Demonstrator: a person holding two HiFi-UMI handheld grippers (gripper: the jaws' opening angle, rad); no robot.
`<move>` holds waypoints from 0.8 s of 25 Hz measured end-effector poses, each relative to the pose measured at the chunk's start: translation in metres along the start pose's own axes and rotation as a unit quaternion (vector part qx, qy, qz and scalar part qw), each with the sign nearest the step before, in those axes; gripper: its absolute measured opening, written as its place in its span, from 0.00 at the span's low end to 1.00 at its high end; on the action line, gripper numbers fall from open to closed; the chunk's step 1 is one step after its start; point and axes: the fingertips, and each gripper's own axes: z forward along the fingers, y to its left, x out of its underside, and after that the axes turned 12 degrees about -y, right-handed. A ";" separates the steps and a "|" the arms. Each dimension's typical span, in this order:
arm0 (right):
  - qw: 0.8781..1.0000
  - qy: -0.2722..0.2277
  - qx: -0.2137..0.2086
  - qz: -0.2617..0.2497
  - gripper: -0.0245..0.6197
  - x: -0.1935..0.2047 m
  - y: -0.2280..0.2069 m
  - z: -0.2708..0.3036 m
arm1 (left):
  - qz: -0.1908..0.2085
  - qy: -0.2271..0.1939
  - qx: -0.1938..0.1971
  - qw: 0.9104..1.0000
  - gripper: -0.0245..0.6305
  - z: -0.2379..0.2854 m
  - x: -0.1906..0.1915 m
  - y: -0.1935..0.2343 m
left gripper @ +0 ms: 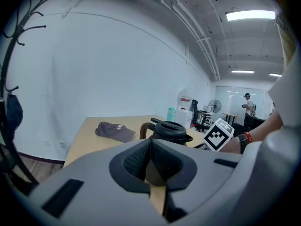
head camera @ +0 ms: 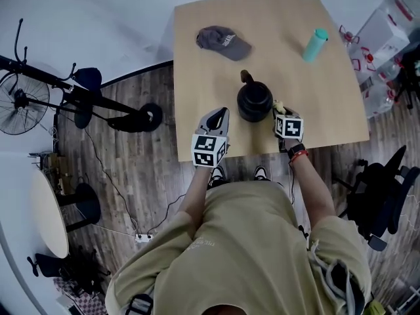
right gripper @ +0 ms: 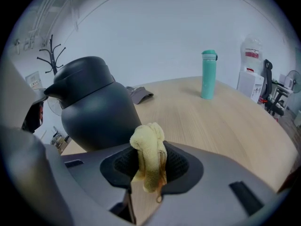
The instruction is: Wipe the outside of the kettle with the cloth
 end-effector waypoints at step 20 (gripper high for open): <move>0.988 0.009 -0.067 0.136 0.25 0.074 0.167 -0.011 | 0.001 0.002 0.036 0.999 0.07 -0.023 0.003 0.048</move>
